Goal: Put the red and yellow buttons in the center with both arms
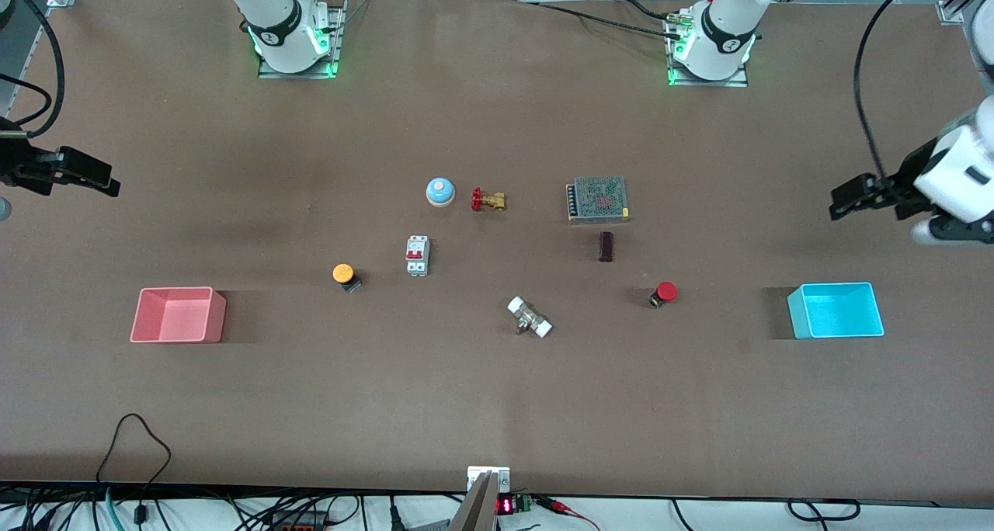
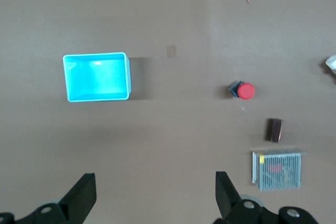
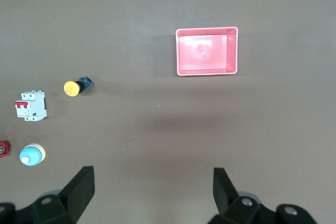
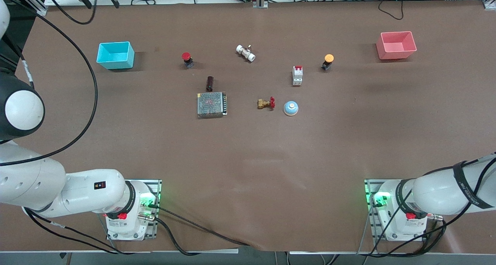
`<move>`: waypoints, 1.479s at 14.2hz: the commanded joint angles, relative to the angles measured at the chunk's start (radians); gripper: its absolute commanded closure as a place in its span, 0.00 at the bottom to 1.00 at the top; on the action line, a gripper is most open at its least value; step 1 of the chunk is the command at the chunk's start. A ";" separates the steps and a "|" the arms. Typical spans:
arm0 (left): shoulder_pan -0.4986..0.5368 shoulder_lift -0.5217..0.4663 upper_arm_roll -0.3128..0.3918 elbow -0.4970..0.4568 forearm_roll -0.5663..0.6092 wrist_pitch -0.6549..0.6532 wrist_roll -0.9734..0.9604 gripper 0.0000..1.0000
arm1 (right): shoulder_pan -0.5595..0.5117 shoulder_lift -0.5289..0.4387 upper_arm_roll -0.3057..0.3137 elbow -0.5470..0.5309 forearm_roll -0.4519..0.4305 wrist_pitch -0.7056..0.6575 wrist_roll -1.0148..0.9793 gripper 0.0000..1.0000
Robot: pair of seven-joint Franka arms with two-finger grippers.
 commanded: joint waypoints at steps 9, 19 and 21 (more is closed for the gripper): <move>0.000 -0.037 0.018 0.044 0.004 -0.059 0.049 0.00 | -0.003 -0.095 0.005 -0.082 -0.019 0.004 -0.003 0.00; -0.115 -0.076 0.147 0.039 -0.018 -0.074 0.046 0.00 | -0.003 -0.095 0.004 -0.082 -0.019 -0.010 -0.005 0.00; -0.115 -0.077 0.145 0.039 -0.018 -0.076 0.038 0.00 | -0.003 -0.097 0.004 -0.082 -0.019 -0.013 -0.003 0.00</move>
